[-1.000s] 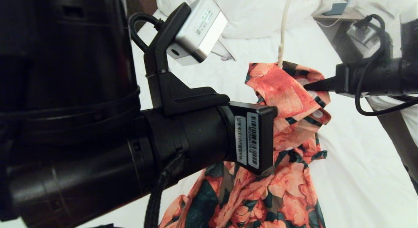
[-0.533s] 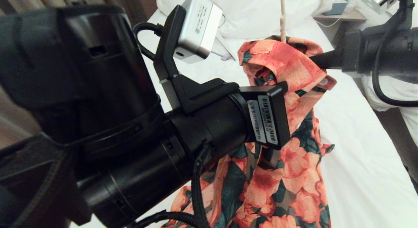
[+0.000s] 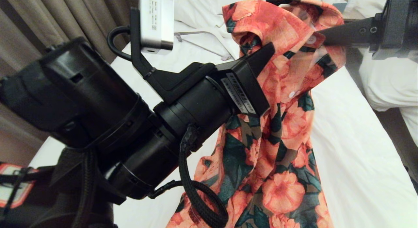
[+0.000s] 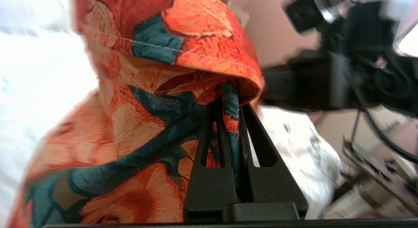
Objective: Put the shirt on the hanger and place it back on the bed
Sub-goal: Hook the other side of the shirt onto the hanger
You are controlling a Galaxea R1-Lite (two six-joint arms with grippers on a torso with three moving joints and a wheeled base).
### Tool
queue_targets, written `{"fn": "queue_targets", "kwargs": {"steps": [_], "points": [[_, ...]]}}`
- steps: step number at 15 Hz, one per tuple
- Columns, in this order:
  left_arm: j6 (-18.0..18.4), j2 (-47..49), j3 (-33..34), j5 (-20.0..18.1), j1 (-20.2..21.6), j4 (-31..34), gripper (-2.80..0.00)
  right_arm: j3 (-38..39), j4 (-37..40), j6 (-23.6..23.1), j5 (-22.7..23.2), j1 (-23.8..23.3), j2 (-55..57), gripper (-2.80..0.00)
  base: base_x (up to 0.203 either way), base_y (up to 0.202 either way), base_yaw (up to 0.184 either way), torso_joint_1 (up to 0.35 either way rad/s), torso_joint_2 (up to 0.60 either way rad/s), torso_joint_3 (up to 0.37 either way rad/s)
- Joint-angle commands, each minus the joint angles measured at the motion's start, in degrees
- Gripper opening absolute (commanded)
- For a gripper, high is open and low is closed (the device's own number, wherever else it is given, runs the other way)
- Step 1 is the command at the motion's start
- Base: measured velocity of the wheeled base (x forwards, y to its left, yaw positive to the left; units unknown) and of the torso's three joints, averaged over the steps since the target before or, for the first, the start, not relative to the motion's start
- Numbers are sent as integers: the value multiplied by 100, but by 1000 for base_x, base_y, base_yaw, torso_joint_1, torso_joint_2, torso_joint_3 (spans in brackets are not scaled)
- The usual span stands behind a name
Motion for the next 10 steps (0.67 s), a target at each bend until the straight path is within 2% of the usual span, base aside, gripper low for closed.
{"fn": "queue_targets", "kwargs": {"steps": [1, 6, 10], "points": [[-23, 35, 64, -160, 215, -99, -280, 13, 27, 9, 16, 52, -129, -280, 0, 0, 0, 0, 0, 0], [-28, 90, 167, -511, 420, -908, -280, 24, 274, 9, 16, 376, -252, -280, 0, 0, 0, 0, 0, 0], [-25, 80, 196, -540, 412, -929, -280, 57, 266, 9, 16, 387, -226, -280, 0, 0, 0, 0, 0, 0]]}}
